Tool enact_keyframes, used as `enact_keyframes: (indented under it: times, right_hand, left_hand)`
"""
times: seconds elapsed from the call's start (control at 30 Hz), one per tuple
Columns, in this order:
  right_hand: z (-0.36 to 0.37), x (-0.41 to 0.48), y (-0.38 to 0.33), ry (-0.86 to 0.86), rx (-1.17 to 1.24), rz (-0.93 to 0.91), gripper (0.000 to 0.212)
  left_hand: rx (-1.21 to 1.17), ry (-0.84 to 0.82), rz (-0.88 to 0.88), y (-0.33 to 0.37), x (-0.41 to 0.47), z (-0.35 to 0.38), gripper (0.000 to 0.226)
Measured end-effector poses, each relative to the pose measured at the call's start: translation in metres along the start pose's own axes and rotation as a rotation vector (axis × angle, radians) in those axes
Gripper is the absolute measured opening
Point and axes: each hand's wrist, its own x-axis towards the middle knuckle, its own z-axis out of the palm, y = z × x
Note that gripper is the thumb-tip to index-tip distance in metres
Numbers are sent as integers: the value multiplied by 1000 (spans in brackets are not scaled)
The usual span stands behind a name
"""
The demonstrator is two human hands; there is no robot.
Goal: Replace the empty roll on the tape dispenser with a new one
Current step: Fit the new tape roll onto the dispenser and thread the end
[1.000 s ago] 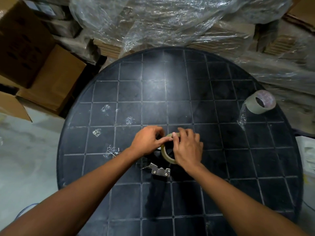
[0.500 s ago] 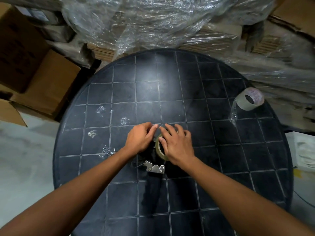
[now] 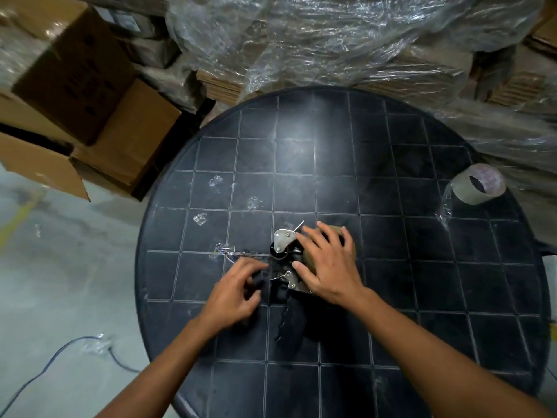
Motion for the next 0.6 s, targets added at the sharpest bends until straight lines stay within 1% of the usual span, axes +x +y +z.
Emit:
enact_keyframes:
  times: [0.03, 0.07, 0.13, 0.2, 0.27, 0.4, 0.5, 0.6]
  right_hand:
    - [-1, 0, -1, -11, -11, 2, 72]
    - [-2, 0, -2, -24, -11, 3, 78]
    - [-6, 0, -5, -64, 6, 7, 94]
    - [-11, 1, -11, -104, 6, 10, 108]
    - [-12, 6, -19, -139, -24, -1, 116]
    - [-8, 17, -30, -271, -74, -39, 124]
    - [-4, 18, -28, -277, -93, -48, 123]
    - [-4, 16, -25, -276, -128, -90, 122]
  left_hand:
    - [32, -20, -3, -1, 1, 2, 45]
    - [53, -22, -10, -2, 3, 2, 38]
    - [71, 9, -21, -5, 8, 2, 17]
    - [49, 48, -37, -10, 11, 1, 17]
    - [8, 67, -50, -14, 11, 1, 17]
    - [-62, 124, -70, -16, 11, 0, 16]
    - [-91, 91, -95, -19, 17, -6, 16]
    - [-132, 100, -159, -27, 24, -18, 17]
